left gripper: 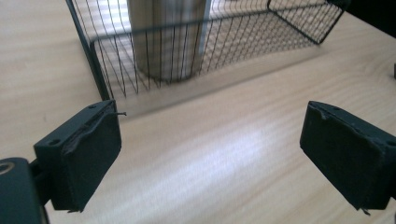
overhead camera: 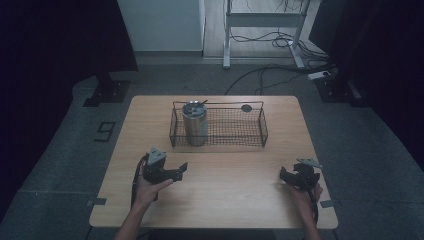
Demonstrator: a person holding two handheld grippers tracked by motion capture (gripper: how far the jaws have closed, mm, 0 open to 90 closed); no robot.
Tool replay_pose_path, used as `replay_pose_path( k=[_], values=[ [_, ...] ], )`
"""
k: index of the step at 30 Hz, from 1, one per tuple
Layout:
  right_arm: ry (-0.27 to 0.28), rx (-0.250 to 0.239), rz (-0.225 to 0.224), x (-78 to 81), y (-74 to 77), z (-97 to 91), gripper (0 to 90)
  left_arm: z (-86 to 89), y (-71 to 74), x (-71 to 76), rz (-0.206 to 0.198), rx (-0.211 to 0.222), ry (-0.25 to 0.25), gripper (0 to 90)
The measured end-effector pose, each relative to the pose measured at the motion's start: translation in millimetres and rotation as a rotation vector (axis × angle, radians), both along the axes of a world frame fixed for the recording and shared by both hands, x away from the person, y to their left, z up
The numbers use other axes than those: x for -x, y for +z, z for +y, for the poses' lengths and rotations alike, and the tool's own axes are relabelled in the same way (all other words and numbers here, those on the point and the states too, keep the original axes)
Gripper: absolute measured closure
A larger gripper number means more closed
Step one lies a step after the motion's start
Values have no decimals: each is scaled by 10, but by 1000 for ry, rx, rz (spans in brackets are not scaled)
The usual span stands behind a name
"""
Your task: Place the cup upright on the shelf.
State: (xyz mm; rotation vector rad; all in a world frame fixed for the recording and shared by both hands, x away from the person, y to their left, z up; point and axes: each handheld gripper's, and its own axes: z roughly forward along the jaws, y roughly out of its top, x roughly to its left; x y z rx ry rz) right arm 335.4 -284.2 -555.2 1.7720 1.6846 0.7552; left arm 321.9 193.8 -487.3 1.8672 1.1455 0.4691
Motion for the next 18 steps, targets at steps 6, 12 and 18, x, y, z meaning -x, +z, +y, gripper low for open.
replay_pose_path(
  k=[6, 12, 18],
  values=[
    [1, 1, -1, 0, 0, -1, 134, 80, -190, 78, 41, -2, 11, 61],
    [1, 1, -1, 0, -1, -1, 133, 151, -325, 110, 74, 24, 27, 68],
    [1, 1, -1, 0, -1, -1, 133, 155, -343, 105, 83, 26, 36, 80]
  ],
)
